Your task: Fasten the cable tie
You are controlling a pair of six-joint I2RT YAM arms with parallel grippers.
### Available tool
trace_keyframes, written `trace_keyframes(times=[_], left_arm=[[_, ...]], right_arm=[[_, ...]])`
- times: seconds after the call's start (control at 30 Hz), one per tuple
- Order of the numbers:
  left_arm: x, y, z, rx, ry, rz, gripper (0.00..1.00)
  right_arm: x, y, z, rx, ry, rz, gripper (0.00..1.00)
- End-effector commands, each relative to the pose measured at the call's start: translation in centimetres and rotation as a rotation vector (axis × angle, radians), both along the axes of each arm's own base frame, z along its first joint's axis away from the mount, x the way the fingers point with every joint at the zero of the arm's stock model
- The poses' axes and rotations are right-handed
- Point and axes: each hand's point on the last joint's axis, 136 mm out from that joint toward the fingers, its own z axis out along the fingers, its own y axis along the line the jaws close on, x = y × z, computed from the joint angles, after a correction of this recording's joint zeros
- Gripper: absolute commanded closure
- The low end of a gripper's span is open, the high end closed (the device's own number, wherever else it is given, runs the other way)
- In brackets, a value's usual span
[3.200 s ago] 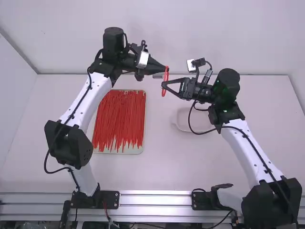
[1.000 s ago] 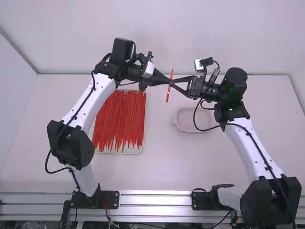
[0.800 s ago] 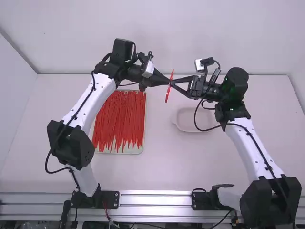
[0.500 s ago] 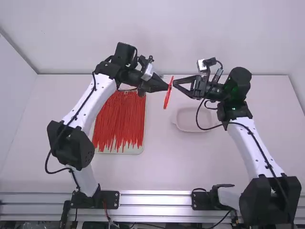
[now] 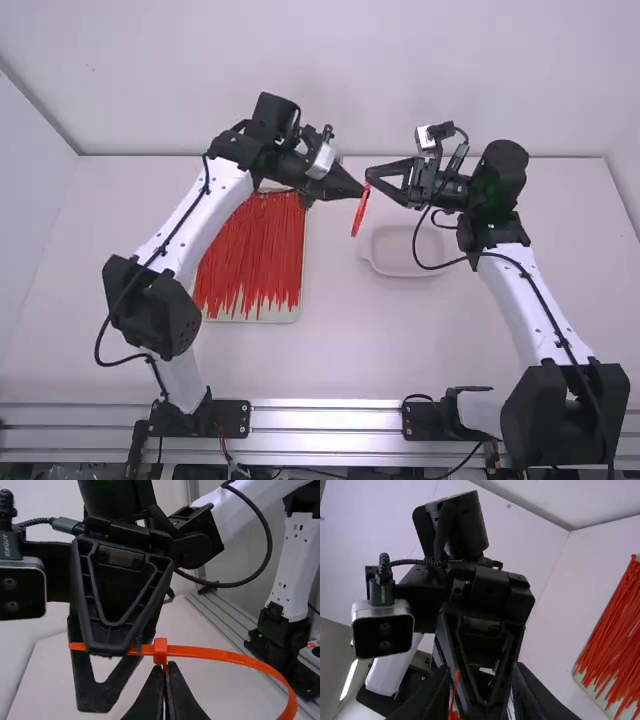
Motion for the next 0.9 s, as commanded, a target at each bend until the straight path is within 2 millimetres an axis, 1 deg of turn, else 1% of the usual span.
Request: trace_keyframes(times=[0.0, 0.13, 0.2, 0.33, 0.47, 0.53, 0.57, 0.63, 0.8, 0.87], left_arm=[[-1.2, -0.3, 1.2, 0.007, -0.058, 0.001, 0.98], [-1.1, -0.3, 1.1, 0.010, -0.063, 0.006, 0.98], [-1.0, -0.3, 1.1, 0.009, -0.066, 0.008, 0.98], [-0.6, -0.3, 0.9, 0.021, -0.080, 0.025, 0.98], [-0.1, -0.2, 0.8, 0.039, -0.075, 0.049, 0.98], [0.3, -0.3, 0.7, 0.054, -0.065, 0.066, 0.98], [0.9, -0.1, 0.6, 0.068, -0.054, 0.094, 0.98], [1.3, 0.0, 0.6, 0.074, -0.053, 0.107, 0.98], [1.2, -0.1, 0.6, 0.072, -0.061, 0.106, 0.98], [1.5, 0.2, 0.6, 0.072, -0.060, 0.114, 0.98]], right_arm=[[-0.4, 0.1, 0.5, 0.007, -0.003, 0.024, 0.70], [-0.6, 0.6, 0.6, 0.007, -0.008, 0.035, 0.82], [-0.6, 0.8, 0.6, 0.008, -0.007, 0.033, 0.92], [-0.7, 0.9, 0.5, 0.008, -0.006, 0.035, 0.92], [-0.5, 0.6, 0.5, 0.008, -0.001, 0.026, 0.91], [-0.4, 0.4, 0.5, 0.008, -0.002, 0.021, 0.91], [-0.3, 0.3, 0.5, 0.008, -0.002, 0.017, 0.91], [-0.3, 0.2, 0.5, 0.008, -0.002, 0.015, 0.91], [-0.3, 0.3, 0.5, 0.008, -0.002, 0.016, 0.89], [-0.2, 0.2, 0.5, 0.008, -0.003, 0.014, 0.89]])
